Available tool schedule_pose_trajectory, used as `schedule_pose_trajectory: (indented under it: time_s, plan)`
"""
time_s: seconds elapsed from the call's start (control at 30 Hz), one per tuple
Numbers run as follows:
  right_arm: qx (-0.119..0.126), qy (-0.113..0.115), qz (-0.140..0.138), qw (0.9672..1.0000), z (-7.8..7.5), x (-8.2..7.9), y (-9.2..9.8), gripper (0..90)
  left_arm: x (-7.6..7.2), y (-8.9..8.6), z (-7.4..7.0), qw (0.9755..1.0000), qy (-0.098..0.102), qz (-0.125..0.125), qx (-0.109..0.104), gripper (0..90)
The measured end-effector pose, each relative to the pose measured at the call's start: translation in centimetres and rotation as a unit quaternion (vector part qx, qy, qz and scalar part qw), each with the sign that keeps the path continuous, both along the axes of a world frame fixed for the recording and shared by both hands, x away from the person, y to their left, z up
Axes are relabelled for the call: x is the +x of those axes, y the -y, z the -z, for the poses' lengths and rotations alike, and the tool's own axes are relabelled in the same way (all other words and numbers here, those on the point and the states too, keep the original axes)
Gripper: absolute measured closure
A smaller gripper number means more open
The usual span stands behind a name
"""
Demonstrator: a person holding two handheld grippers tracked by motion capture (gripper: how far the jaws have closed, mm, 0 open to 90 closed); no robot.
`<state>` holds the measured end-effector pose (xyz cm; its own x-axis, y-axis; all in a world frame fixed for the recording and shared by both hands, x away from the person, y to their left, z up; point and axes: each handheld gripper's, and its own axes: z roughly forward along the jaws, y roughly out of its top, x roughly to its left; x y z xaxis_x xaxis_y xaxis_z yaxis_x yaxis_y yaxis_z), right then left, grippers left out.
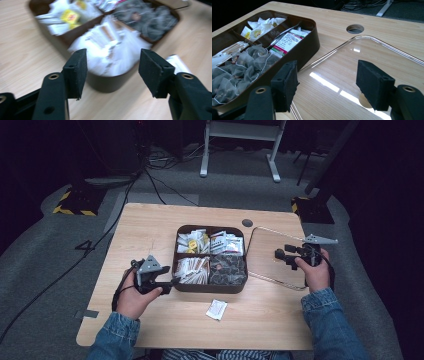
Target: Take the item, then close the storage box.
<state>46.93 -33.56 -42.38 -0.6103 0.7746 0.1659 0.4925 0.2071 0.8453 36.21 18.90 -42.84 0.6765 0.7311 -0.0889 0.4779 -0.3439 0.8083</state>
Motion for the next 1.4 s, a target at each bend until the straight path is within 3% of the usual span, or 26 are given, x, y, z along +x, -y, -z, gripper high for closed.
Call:
schedule_pose_trajectory:
  time_s: [0.33, 0.47, 0.67, 0.77, 0.83, 1.0, 1.1, 1.27, 1.4]
  plan:
    - [-0.001, 0.002, 0.015, 0.9999, 0.0, -0.1, 0.8, 33.3, 1.2, -4.1, 2.2, 0.9968, -0.010, -0.079, 0.008, 32.6]
    - [-0.014, -0.007, 0.012, 0.9998, 0.3, 0.0, 0.7, 33.4, 1.5, -5.0, 2.8, 0.9941, -0.017, -0.107, 0.011, 31.6]
    - [-0.019, -0.010, 0.016, 0.9996, 0.6, 0.4, 0.7, 34.5, 1.6, -6.4, 3.8, 0.9894, -0.027, -0.139, 0.033, 30.5]
    - [-0.036, -0.014, 0.018, 0.9991, 0.9, 0.6, 0.4, 34.4, 1.6, -7.0, 4.1, 0.9865, -0.022, -0.154, 0.052, 30.1]
    - [-0.046, -0.017, 0.018, 0.9986, 1.1, 0.7, 0.2, 33.8, 1.6, -7.3, 4.5, 0.9859, -0.023, -0.159, 0.046, 30.1]
    - [-0.063, -0.024, 0.021, 0.9975, 1.5, 0.9, 0.3, 32.4, 1.9, -7.9, 5.5, 0.9836, -0.038, -0.167, 0.058, 30.4]
    - [-0.056, -0.024, 0.029, 0.9977, 1.8, 0.9, 0.3, 31.2, 2.1, -7.9, 5.9, 0.9825, -0.044, -0.169, 0.066, 31.0]
    - [-0.068, -0.022, 0.054, 0.9960, 2.5, 1.3, 0.1, 30.9, 2.2, -7.5, 6.3, 0.9820, -0.054, -0.158, 0.088, 31.2]
    - [-0.081, -0.027, 0.064, 0.9942, 3.2, 1.7, 0.0, 31.5, 2.3, -7.2, 6.9, 0.9825, -0.068, -0.151, 0.085, 30.0]
